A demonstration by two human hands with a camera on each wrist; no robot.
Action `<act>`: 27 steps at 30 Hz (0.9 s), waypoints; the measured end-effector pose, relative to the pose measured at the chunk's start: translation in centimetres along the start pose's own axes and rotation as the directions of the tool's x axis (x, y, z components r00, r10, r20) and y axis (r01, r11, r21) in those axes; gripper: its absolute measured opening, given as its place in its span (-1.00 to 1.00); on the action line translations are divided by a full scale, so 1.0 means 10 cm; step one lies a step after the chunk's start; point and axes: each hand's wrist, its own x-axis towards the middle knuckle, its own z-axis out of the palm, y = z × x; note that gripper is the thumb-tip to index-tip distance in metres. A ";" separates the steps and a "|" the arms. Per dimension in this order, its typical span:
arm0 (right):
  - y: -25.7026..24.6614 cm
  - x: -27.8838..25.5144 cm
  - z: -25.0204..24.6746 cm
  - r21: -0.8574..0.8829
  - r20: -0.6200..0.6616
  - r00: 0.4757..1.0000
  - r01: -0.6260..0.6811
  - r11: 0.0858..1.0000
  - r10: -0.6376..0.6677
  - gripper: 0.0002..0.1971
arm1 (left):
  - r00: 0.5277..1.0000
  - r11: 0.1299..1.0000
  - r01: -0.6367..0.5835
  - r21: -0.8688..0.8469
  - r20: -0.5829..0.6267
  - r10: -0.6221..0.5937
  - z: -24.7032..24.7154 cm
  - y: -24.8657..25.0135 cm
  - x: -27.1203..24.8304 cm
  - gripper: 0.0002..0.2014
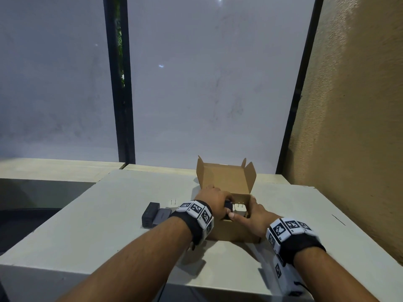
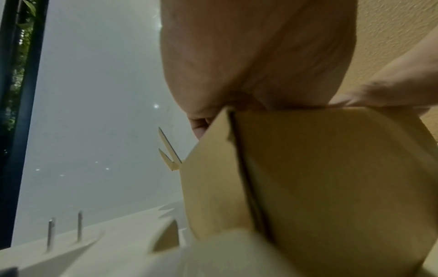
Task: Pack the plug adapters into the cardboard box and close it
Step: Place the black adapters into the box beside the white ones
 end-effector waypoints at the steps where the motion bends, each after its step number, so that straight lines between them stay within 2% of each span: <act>1: 0.00 0.00 0.00 0.002 0.003 1.000 0.000 1.000 0.000 0.54 | 1.000 1.000 0.006 -0.015 0.003 -0.006 0.00 0.00 0.00 -0.62; 5: -0.04 -0.05 -0.04 0.010 0.001 1.000 -0.001 1.000 0.001 0.42 | 0.998 1.000 0.008 0.018 0.054 -0.009 -0.05 0.01 -0.01 -0.62; 11: -0.04 -0.06 -0.04 0.027 0.005 1.000 0.009 1.000 -0.009 0.61 | 0.980 0.998 0.020 0.064 0.198 -0.032 -0.06 0.03 -0.06 -0.59; 19: -0.01 -0.02 -0.02 -0.005 0.017 1.000 0.011 1.000 -0.011 0.62 | 0.973 0.999 0.019 0.033 0.231 -0.026 -0.03 -0.03 -0.04 -0.54; 23: 0.00 -0.01 -0.01 0.001 0.010 1.000 0.018 1.000 -0.018 0.61 | 0.981 0.998 -0.020 0.061 0.195 0.008 -0.07 -0.05 -0.09 -0.66; 27: 0.05 0.05 0.02 0.012 0.008 1.000 0.028 1.000 -0.028 0.56 | 0.999 0.999 -0.034 0.027 0.023 0.034 -0.21 -0.30 -0.24 -0.68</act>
